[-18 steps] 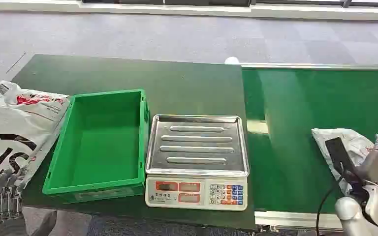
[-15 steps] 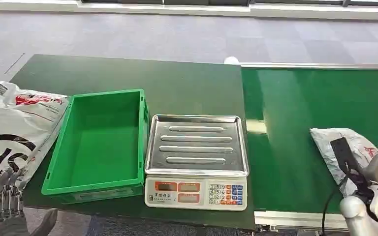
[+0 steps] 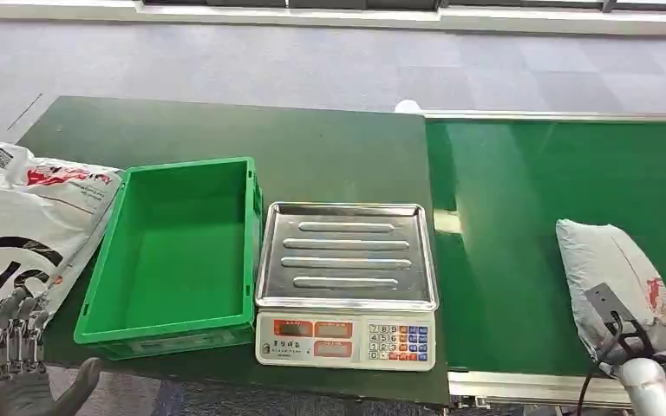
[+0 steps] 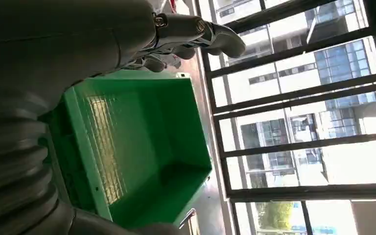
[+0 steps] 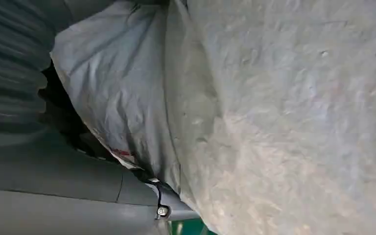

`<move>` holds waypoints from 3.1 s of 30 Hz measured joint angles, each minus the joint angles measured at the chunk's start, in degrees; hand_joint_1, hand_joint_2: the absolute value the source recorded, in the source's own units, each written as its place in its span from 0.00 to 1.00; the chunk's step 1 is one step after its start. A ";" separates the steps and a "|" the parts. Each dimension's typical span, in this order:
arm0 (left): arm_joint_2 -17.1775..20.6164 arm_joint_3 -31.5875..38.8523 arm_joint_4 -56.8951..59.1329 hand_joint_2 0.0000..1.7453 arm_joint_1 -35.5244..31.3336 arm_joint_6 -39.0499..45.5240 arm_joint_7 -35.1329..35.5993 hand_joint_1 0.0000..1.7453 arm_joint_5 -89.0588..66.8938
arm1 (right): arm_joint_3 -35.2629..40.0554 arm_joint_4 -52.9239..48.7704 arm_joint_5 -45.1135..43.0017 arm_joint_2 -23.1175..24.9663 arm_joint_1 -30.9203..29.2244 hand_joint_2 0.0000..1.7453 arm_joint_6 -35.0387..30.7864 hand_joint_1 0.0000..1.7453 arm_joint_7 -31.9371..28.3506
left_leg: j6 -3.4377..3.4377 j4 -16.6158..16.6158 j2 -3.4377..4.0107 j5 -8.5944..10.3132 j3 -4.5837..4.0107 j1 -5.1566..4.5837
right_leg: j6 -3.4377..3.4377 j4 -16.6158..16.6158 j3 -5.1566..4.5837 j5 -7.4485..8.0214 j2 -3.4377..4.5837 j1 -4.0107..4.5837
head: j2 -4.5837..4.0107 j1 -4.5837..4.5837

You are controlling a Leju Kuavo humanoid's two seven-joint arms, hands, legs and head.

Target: Moved the parcel from conveyor to table for the left to box.

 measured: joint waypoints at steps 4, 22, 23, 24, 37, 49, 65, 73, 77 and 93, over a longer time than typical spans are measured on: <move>0.37 -0.48 0.76 1.00 0.01 0.02 -0.76 0.00 -0.22 | 0.02 4.32 -1.74 -0.74 -2.19 1.00 3.41 1.00 0.26 | 0.03 0.00 -0.07 -0.02 0.12 0.23 | 0.03 -0.31 0.38 0.00 -0.14 0.21 | 0.00 0.00; -0.35 0.44 0.79 1.00 0.00 -3.24 -0.31 0.00 -1.18 | 0.00 5.28 -9.01 0.94 -2.08 1.00 -15.08 1.00 -9.82 | 0.21 0.02 -0.32 0.12 -0.32 0.10 | 0.21 -0.34 0.39 0.18 -0.36 0.08 | 0.00 0.00; -0.46 0.59 0.76 1.00 0.00 -3.30 -0.31 0.00 -1.18 | 0.00 4.38 -10.52 1.38 -1.68 1.00 -16.96 1.00 -11.90 | 0.21 0.01 -0.32 0.11 -0.63 0.09 | 0.21 -0.34 0.37 0.17 -0.36 0.08 | 0.00 0.00; -0.55 0.81 0.68 1.00 -0.06 -3.32 -0.39 0.00 -1.18 | 0.00 2.81 -12.48 1.88 -1.22 1.00 -18.53 1.00 -14.15 | 0.21 0.00 -0.31 0.11 -0.69 0.09 | 0.20 -0.33 0.31 0.17 -0.35 0.07 | 0.00 0.00; -0.26 -1.85 1.00 1.00 -0.48 2.32 -4.09 0.00 -1.55 | 6.55 -35.48 -26.82 11.91 0.64 1.00 -39.22 1.00 -37.25 | 0.06 -0.02 -0.25 0.40 -0.64 0.08 | 0.08 -0.06 -0.38 0.32 -0.19 0.08 | 0.00 0.00; 2.08 -6.47 2.36 1.00 -1.30 5.12 -4.92 0.00 -0.72 | 19.74 -54.43 -21.60 16.53 0.36 1.00 -32.29 1.00 -38.88 | -0.03 -0.04 -0.33 0.50 -0.72 0.09 | 0.03 -0.05 -0.39 0.34 -0.36 0.07 | 0.00 0.00; 5.38 -9.84 4.83 1.00 -2.15 6.99 -5.77 0.00 -0.07 | 31.36 -56.90 -14.75 17.07 -0.30 1.00 -30.93 1.00 -35.93 | -0.04 -0.03 -0.38 0.52 -0.76 0.08 | 0.03 -0.06 -0.44 0.34 -0.41 0.06 | 0.00 0.00; 5.68 -9.86 5.14 1.00 -2.16 6.99 -5.79 0.00 -0.04 | 31.74 -56.99 -14.75 17.07 -0.33 1.00 -30.96 1.00 -35.87 | -0.05 -0.03 -0.38 0.53 -0.76 0.10 | 0.03 -0.06 -0.46 0.34 -0.40 0.09 | 0.00 0.00; 5.75 -9.86 5.14 1.00 -2.17 6.99 -5.79 0.00 -0.04 | 31.82 -56.99 -14.75 17.07 -0.33 1.00 -30.96 1.00 -35.87 | -0.05 -0.03 -0.38 0.53 -0.76 0.10 | 0.03 -0.05 -0.46 0.34 -0.40 0.08 | 0.00 0.00; 5.83 -9.86 5.16 1.00 -2.17 6.99 -5.79 0.00 -0.04 | 31.98 -57.01 -14.75 17.07 -0.38 1.00 -30.96 1.00 -35.87 | -0.05 -0.03 -0.38 0.53 -0.77 0.10 | 0.03 -0.06 -0.46 0.34 -0.40 0.08 | 0.00 0.00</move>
